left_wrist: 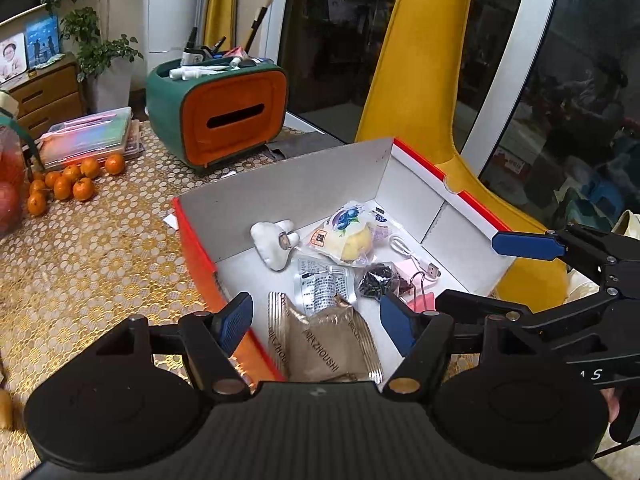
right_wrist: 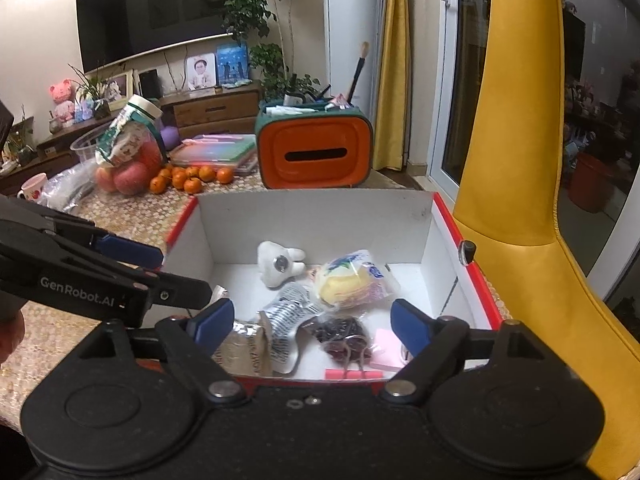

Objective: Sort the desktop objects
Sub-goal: 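Withdraw both tools from the red box back toward the table items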

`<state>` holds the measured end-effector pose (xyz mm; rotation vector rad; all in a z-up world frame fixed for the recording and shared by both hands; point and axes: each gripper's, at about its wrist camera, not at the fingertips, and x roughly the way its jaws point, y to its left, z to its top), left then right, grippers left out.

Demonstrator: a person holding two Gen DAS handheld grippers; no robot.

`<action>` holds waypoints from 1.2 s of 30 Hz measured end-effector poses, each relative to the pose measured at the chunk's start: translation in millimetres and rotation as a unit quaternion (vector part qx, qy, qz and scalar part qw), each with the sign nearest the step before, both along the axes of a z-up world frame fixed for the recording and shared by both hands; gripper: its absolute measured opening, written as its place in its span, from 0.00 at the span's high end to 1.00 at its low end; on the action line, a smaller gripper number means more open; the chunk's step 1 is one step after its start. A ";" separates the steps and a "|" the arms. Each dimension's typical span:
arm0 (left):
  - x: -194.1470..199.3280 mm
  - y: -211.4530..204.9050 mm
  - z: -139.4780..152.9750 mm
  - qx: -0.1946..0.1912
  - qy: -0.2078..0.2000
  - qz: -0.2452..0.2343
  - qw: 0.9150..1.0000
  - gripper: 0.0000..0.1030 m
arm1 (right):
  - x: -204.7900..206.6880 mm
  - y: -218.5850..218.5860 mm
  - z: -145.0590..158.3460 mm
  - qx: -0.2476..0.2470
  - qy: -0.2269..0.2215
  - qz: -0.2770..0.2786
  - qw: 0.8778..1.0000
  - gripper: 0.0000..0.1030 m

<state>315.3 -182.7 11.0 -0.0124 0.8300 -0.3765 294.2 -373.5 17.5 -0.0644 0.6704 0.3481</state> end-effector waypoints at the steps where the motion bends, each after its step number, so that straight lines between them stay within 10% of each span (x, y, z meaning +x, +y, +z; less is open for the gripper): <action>1: -3.5 3.3 1.7 -0.001 -0.002 0.000 1.000 0.32 | -2.1 1.7 1.3 0.001 -0.001 0.002 1.000 0.15; 36: -114.9 163.3 14.9 -0.009 -0.066 0.111 0.992 0.05 | -75.4 130.0 23.2 -0.005 -0.016 0.086 0.996 0.07</action>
